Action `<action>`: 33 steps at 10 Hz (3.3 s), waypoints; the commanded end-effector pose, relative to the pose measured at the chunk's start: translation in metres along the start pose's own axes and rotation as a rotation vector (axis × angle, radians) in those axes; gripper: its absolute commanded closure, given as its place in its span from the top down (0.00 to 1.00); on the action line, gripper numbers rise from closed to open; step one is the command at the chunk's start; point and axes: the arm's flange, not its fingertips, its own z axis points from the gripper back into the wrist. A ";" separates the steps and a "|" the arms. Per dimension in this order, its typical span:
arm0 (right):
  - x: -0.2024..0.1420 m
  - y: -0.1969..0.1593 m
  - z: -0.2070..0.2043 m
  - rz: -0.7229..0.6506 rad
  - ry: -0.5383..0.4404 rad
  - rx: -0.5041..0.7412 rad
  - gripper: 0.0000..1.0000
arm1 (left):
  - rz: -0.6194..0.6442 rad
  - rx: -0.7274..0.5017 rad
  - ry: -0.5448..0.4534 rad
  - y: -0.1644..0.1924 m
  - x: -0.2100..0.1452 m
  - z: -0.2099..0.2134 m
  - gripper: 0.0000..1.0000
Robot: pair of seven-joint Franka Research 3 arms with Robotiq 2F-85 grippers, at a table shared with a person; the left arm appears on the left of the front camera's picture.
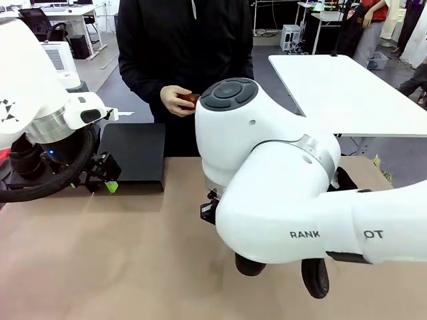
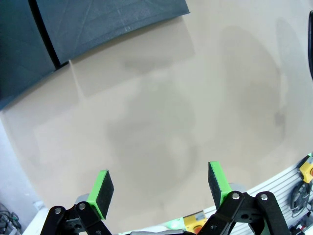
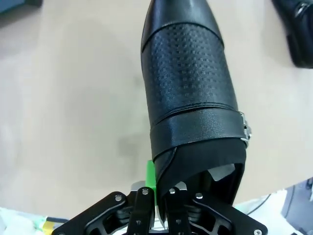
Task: Organize the shoes by placing them on the stand.
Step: Pick up one Shoe and place it in the middle of the table, then place the Shoe from the middle of the table onto the Shoes Stand.
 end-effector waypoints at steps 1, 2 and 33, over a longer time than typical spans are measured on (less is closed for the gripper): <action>0.002 -0.018 0.003 -0.015 -0.027 0.015 0.00 | 0.016 -0.014 -0.013 0.000 -0.002 0.000 1.00; 0.002 -0.018 0.003 -0.015 -0.027 0.015 0.00 | 0.016 -0.014 -0.013 0.000 -0.002 0.000 1.00; -0.038 -0.012 0.060 0.002 -0.116 0.260 1.00 | 0.016 -0.014 -0.013 0.000 -0.002 0.000 1.00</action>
